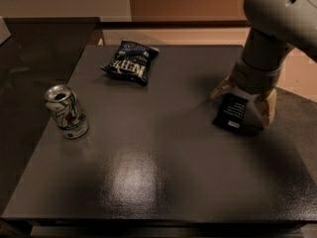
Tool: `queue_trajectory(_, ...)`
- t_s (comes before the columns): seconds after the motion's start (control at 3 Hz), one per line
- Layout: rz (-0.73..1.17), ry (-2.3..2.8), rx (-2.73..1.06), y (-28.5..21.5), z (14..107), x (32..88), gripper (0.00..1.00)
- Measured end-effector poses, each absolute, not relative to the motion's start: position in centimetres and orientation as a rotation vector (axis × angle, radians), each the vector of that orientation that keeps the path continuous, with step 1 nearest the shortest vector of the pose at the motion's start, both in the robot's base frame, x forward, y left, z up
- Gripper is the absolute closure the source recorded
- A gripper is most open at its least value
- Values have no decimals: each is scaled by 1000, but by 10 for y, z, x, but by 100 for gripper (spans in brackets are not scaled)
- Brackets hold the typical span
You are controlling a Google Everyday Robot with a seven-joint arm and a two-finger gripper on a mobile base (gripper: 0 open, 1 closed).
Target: Pick rxbar blueberry
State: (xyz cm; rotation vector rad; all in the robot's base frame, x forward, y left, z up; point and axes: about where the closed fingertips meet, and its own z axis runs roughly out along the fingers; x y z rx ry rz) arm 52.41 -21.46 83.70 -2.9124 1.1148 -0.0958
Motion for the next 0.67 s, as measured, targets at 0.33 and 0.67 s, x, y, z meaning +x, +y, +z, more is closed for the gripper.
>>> queue_trajectory(0.33, -76, 1096, -2933, -212, 832, 522, 41)
queue_trajectory(0.67, -64, 1088, -2942, -210, 831, 521, 64)
